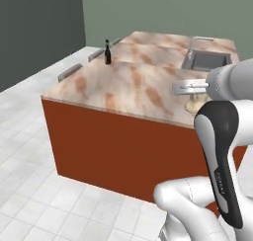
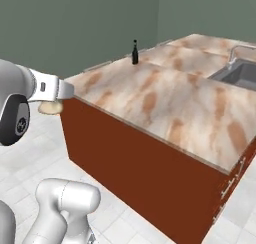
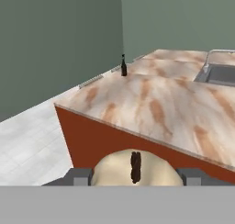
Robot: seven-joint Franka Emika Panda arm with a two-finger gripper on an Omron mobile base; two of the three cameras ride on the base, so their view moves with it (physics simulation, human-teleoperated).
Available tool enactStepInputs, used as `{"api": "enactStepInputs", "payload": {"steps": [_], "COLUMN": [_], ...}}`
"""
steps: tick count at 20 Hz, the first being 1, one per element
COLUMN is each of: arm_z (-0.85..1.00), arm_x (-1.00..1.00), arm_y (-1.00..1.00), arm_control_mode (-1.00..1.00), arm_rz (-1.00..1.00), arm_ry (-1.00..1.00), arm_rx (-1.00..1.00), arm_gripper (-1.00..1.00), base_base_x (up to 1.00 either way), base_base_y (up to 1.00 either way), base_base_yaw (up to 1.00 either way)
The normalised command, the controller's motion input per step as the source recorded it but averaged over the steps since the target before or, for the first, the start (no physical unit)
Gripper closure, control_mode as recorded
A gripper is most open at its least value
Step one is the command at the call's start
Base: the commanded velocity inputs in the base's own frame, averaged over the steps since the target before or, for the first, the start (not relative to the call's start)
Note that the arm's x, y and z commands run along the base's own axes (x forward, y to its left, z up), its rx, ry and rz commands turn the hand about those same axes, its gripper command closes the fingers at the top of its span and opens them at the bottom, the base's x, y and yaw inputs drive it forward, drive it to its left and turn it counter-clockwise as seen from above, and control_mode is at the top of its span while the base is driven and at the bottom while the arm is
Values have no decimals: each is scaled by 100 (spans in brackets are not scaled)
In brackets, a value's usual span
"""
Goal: Get the candle and the wine from the cabinet and move them to the dining counter.
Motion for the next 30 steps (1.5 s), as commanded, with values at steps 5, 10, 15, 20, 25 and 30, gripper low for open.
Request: {"api": "enactStepInputs", "payload": {"steps": [5,10,15,20,25,30], "arm_z": [0,0,0,0,0,0], "arm_x": [0,0,0,0,0,0], "arm_y": [0,0,0,0,0,0], "arm_control_mode": [100,100,100,100,100,100], "arm_rz": [0,0,0,0,0,0], "arm_ry": [0,0,0,0,0,0], "arm_rx": [0,0,0,0,0,0], "arm_gripper": [100,100,100,100,100,100], "base_base_x": [100,100,100,100,91,84], "base_base_y": [100,100,100,100,100,100], "base_base_yaw": [0,-6,-14,-18,-35,-49]}}
